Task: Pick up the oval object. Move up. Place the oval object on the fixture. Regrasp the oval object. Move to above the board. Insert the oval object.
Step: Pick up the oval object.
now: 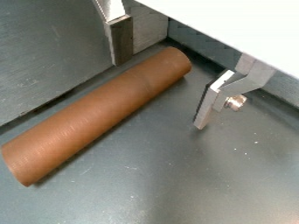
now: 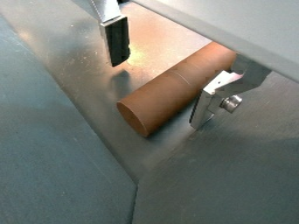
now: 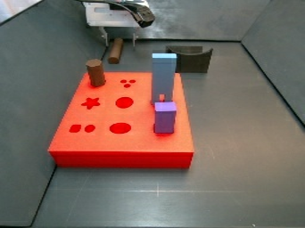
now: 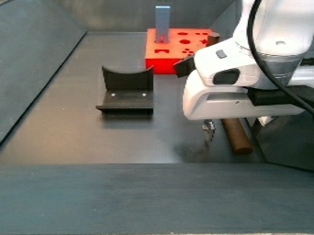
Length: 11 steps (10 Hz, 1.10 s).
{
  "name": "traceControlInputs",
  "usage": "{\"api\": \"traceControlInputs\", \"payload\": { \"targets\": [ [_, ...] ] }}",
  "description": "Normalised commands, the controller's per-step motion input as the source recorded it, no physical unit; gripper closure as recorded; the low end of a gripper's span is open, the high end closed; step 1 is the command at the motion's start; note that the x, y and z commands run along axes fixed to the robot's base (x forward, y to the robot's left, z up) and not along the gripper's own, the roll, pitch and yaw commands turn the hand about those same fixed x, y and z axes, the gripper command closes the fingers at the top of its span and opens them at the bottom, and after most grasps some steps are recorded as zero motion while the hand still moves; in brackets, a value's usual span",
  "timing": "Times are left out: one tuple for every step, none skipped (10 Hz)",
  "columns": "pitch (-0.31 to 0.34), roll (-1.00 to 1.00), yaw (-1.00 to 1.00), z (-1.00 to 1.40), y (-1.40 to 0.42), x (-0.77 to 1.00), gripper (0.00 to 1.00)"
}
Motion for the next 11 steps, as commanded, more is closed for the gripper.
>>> {"api": "traceControlInputs", "payload": {
  "targets": [
    [-0.036, 0.00, 0.00, -0.33, -0.06, 0.04, 0.00],
    [-0.007, -0.01, 0.00, -0.19, 0.00, 0.01, 0.00],
    [-0.003, 0.03, 0.00, 0.00, -0.01, 0.00, 0.00],
    [0.000, 0.00, 0.00, 0.00, 0.00, 0.00, 0.00],
    [0.000, 0.00, 0.00, 0.00, 0.00, 0.00, 1.00],
    [0.000, 0.00, 0.00, 0.00, 0.00, 0.00, 1.00],
    [0.000, 0.00, 0.00, 0.00, 0.00, 0.00, 1.00],
    [0.000, 0.00, 0.00, 0.00, 0.00, 0.00, 1.00],
    [0.000, 0.00, 0.00, 0.00, 0.00, 0.00, 1.00],
    [0.000, 0.00, 0.00, 0.00, 0.00, 0.00, 1.00],
    [0.000, 0.00, 0.00, 0.00, 0.00, 0.00, 1.00]
  ]
}}
